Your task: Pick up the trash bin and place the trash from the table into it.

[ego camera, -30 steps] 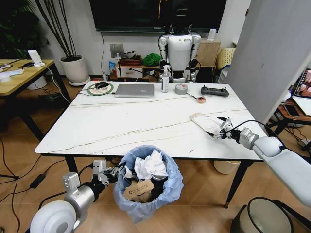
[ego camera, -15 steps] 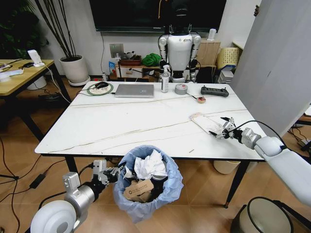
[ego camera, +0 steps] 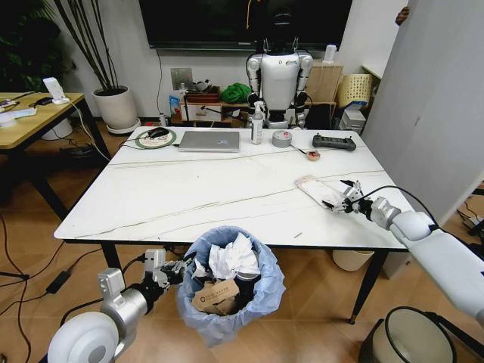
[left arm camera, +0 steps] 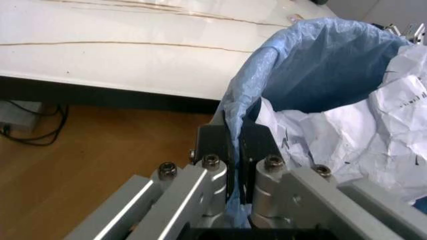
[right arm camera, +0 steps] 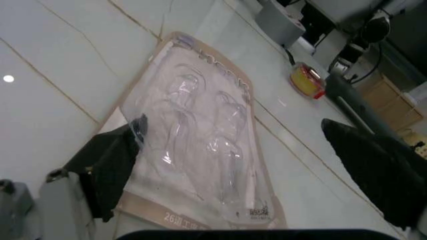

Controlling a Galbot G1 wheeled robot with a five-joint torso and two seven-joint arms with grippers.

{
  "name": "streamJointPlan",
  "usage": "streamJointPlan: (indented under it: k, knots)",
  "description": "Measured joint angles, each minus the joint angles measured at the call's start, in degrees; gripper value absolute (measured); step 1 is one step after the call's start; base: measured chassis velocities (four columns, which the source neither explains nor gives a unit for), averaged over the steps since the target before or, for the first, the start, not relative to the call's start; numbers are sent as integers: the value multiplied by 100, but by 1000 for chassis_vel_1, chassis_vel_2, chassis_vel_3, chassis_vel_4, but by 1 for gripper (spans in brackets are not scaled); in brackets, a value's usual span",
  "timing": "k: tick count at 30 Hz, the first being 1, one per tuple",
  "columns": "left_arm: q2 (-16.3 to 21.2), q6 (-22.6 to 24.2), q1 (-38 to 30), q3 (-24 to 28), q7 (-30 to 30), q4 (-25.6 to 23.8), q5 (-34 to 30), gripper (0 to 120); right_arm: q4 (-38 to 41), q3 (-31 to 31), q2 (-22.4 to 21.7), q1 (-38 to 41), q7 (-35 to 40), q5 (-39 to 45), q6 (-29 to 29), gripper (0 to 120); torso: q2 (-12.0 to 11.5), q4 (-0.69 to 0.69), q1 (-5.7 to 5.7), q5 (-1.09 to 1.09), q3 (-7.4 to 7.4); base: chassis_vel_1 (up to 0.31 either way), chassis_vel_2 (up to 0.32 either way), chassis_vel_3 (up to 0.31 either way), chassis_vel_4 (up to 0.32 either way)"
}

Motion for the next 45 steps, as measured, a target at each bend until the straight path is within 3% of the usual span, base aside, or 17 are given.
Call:
streamJointPlan:
  k: [24,35,45]
  knots:
    - [7,0,-49,8,-3,34,-40,0,-42,-32,-16,5,-104,98,36,3,0,0,0,0,0,0,0,0,0]
    - [-22,0,-42,23,-6,34,-32,0,190,-48,-90,-34,-144,421,36,0,0,0,0,1,0,0,0,0,0]
    - [-27,0,-61,45,-16,70,-11,0,1514,12,-652,-205,-90,1306,-151,0,0,0,0,-2,0,0,0,0,0]
